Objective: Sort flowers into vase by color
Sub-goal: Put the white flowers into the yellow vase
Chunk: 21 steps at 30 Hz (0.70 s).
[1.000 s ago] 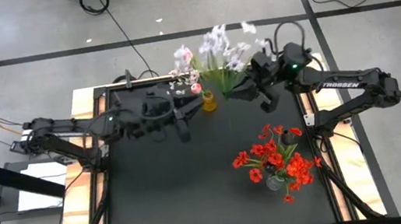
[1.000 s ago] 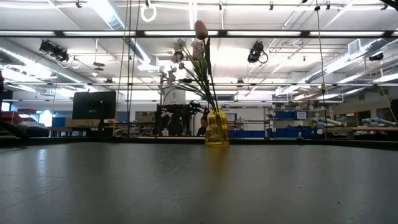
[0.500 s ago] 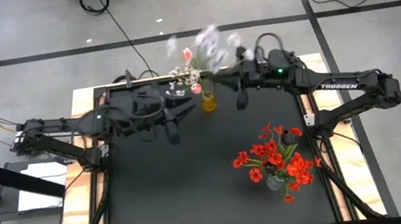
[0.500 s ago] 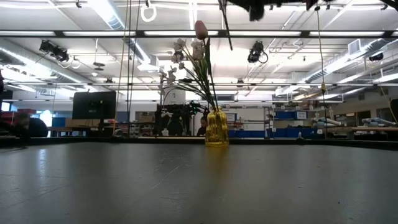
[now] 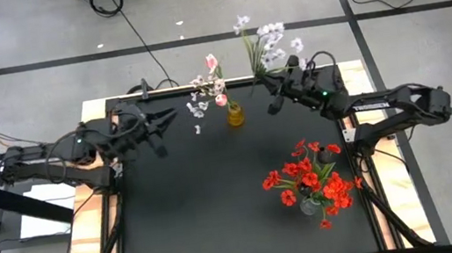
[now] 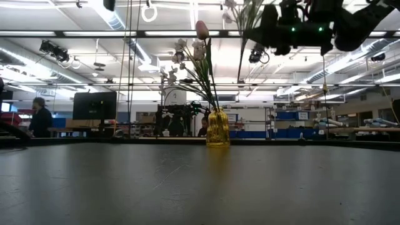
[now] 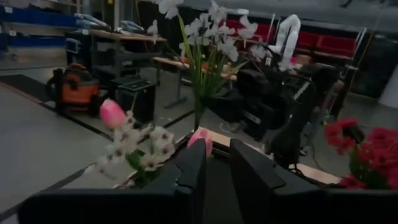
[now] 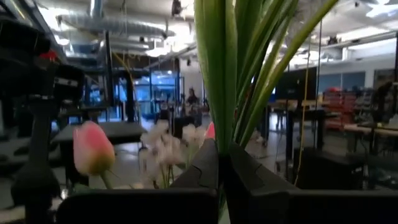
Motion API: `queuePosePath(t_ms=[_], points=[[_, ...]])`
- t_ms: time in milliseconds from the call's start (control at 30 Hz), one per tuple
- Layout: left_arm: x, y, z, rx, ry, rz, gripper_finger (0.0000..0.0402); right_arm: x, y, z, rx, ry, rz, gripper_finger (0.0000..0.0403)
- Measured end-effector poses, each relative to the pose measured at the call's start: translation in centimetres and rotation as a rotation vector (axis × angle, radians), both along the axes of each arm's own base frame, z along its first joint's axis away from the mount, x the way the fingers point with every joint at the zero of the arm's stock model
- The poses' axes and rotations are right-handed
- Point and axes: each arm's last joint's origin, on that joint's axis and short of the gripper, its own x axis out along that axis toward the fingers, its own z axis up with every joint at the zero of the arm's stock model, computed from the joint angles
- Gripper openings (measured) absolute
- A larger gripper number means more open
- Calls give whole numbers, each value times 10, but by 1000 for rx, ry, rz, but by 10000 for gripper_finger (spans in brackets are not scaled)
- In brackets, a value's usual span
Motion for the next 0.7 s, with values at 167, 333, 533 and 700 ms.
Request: queuePosePath(t_ms=[167,333,533,700], points=[[-15,2,-16,16,19,30,75,12,-7,-11,-29,8,-13,12],[-19,3,-19,60,59,55,75,28,-19,-33,17,32,-127,12],[-19,2,-24,-3,79,53,75,46,-27,-42,6,8,-72,12],[-19,2,-29,-29,112,54,75,58,-23,-50,8,44,-12,12]])
